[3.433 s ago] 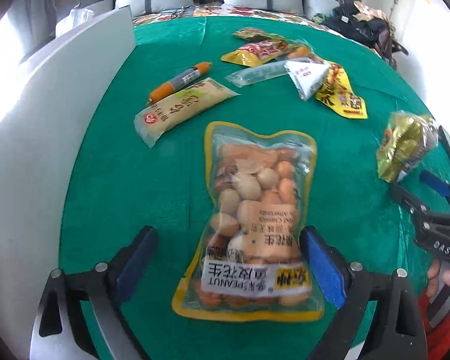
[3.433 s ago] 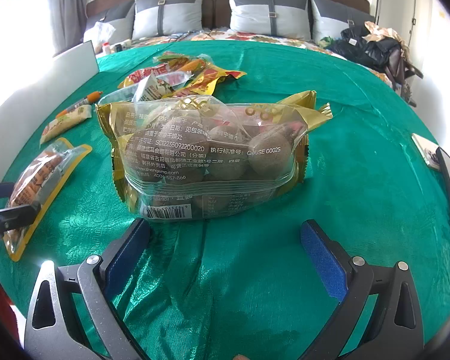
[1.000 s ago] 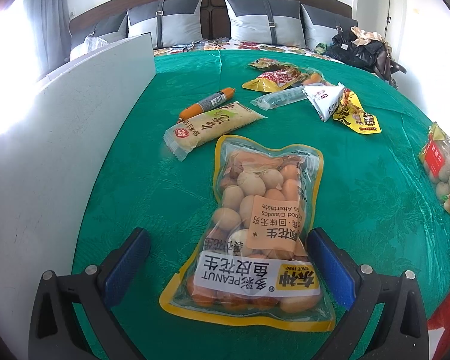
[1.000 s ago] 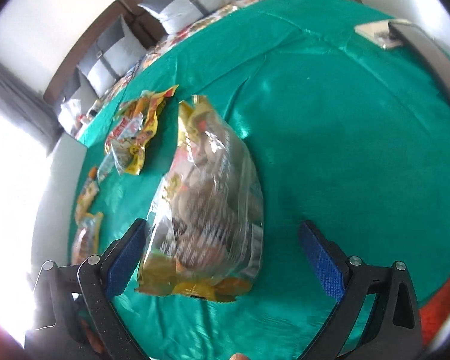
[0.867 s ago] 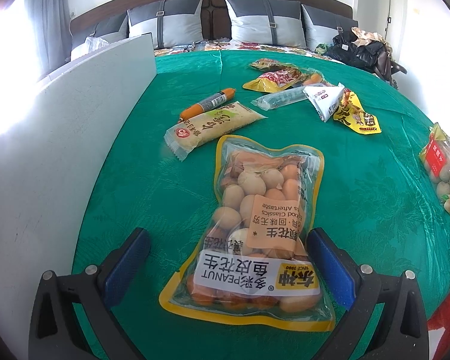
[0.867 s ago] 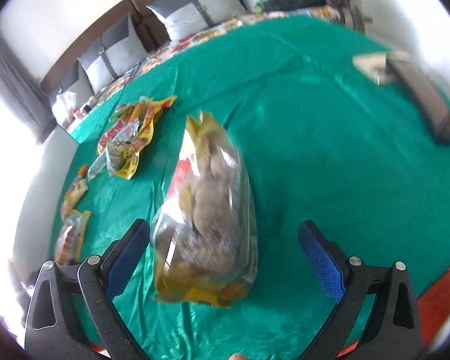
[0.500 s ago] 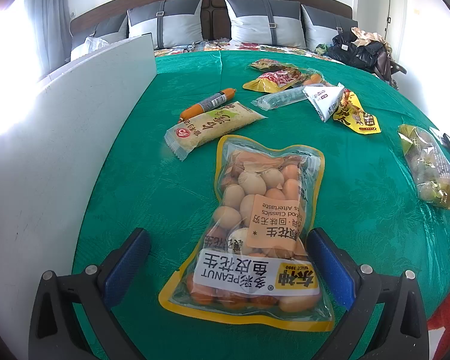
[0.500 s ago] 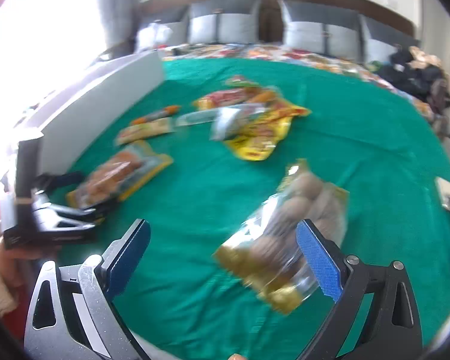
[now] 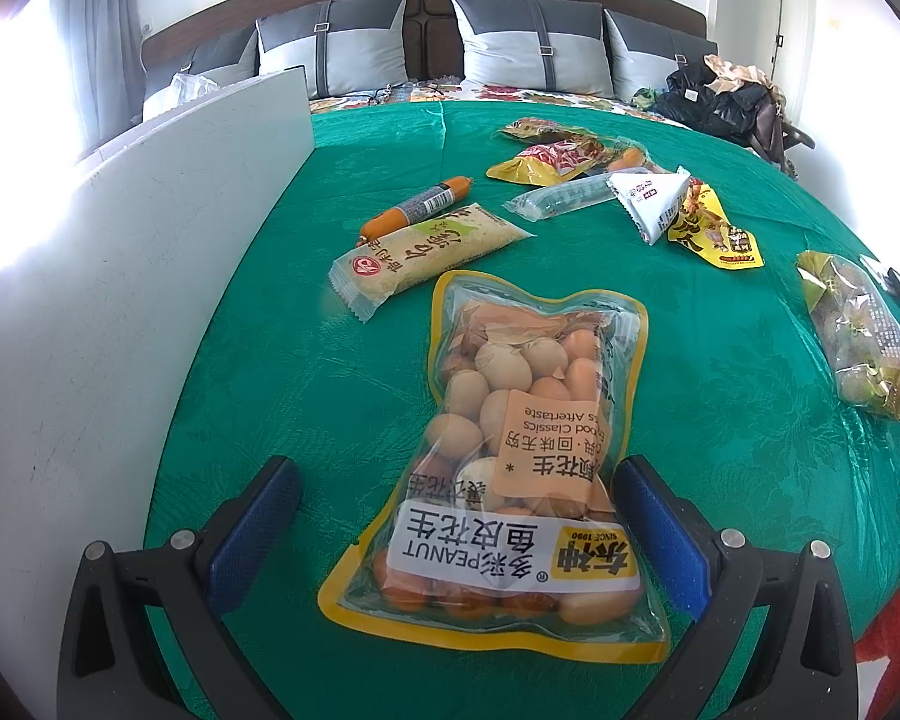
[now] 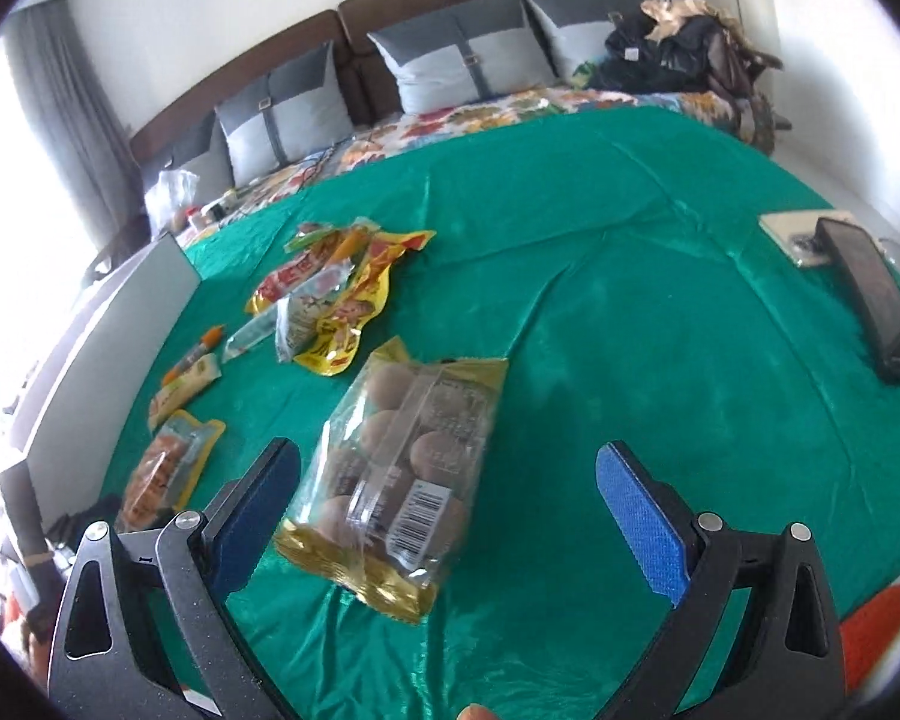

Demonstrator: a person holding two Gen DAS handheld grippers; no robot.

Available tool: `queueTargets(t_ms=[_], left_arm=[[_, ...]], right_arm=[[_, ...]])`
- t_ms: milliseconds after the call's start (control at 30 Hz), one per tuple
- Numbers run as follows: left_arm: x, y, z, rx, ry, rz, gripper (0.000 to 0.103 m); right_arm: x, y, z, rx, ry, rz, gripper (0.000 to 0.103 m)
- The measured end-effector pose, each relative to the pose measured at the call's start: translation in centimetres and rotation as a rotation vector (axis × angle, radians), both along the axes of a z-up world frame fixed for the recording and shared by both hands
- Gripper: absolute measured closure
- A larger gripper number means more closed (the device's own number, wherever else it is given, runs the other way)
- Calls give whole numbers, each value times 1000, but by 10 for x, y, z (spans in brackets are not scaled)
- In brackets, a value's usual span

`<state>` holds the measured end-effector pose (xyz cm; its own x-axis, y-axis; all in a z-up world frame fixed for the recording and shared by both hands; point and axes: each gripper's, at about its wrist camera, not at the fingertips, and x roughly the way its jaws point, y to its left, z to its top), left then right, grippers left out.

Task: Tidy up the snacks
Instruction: 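Grasp the clear bag of brown eggs with the right gripper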

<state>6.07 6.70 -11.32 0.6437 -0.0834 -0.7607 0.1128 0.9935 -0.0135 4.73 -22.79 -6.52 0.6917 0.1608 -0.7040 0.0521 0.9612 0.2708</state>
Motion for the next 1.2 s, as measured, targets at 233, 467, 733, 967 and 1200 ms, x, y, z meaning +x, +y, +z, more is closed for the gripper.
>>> queueTargets(t_ms=[233,467,733,967,1200], left_arm=[[0,0,0,0,0,0,0],[0,0,0,0,0,1,0],[0,0,0,0,0,1,0],[0,0,0,0,0,1,0],[0,0,0,0,0,1,0]], right_arm=[[34,43,-33,-153,181,83,4],[26,47,-31,-433,94,148,23],[21,17,-38,-323,79,113,16],[21,17,-42,-300,49,93,10],[24,19,-45,-300,45,89,9]])
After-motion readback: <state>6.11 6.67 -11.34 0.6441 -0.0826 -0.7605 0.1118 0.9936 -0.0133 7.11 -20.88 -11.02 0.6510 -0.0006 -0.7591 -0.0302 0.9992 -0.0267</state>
